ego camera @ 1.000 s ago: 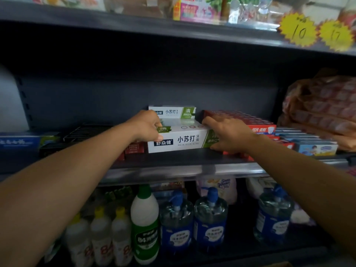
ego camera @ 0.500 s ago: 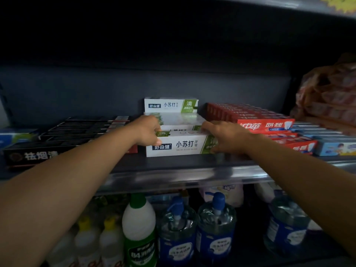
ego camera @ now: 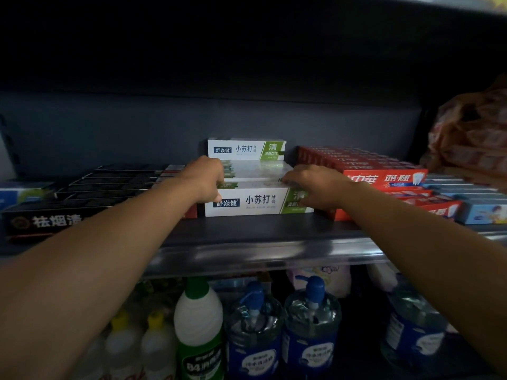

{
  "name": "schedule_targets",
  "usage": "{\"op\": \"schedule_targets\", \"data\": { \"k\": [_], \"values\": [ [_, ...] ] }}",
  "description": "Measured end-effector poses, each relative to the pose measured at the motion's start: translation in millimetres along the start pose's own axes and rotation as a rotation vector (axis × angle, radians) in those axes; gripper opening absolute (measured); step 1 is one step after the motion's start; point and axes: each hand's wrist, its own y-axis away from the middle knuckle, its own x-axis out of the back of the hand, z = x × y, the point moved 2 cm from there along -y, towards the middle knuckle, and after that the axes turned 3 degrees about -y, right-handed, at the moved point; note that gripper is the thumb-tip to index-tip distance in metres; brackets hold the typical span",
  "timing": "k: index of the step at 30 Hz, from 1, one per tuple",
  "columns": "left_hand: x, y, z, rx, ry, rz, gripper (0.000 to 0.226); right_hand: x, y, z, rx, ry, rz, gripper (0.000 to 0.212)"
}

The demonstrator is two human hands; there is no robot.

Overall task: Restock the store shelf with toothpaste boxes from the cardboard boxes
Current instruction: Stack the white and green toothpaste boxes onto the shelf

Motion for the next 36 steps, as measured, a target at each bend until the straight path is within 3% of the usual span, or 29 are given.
{"op": "schedule_targets", "data": {
  "k": [12, 24, 28, 36],
  "values": [
    [-10, -15, -3, 0.05, 0.008, 0.047, 0.027, -8, -16, 3, -0.025, 0.041, 0.026, 0.055],
    [-10, -13, -1, 0.06, 0.022, 0.044, 0.034, -10, -21, 4, -0.041, 0.039, 0.006, 0.056],
    [-8, -9, 2, 0.059, 0.013, 0.05, 0.017, -8, -18, 1, -0.044, 0.049, -0.006, 0.057],
    [12, 19, 13, -0.014, 0.052, 0.085, 0.041, 22, 5, -27, -0.023, 0.104, 0.022, 0.06]
  ]
}}
